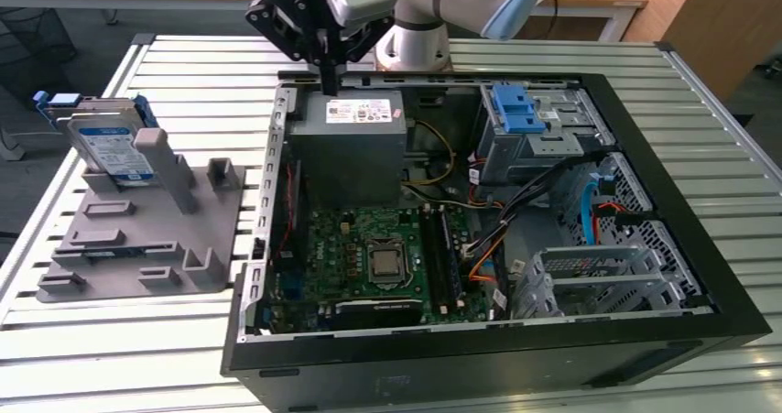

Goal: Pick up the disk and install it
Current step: 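Reach for the disk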

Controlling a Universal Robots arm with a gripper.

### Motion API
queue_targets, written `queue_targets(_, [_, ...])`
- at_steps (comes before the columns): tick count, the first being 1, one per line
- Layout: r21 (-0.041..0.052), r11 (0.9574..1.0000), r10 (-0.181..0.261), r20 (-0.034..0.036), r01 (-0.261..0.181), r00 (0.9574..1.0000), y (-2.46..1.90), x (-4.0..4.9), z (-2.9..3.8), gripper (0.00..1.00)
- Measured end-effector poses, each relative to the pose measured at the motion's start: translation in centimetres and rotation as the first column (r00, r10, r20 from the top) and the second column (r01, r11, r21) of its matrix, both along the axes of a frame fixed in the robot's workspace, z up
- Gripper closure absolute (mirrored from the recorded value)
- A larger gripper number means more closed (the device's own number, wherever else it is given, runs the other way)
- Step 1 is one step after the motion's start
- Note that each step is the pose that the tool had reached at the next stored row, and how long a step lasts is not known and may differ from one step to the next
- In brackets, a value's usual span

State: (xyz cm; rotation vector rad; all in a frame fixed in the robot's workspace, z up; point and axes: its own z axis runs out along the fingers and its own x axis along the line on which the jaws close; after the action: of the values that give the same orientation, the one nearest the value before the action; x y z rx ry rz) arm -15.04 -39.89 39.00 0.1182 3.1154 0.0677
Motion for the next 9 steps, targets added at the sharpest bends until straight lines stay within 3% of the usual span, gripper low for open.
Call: queue_targets(9, [-0.0001, 1.0, 0.0, 0.0, 0.0, 1.0, 0.0, -0.45, -0.04, 0.89])
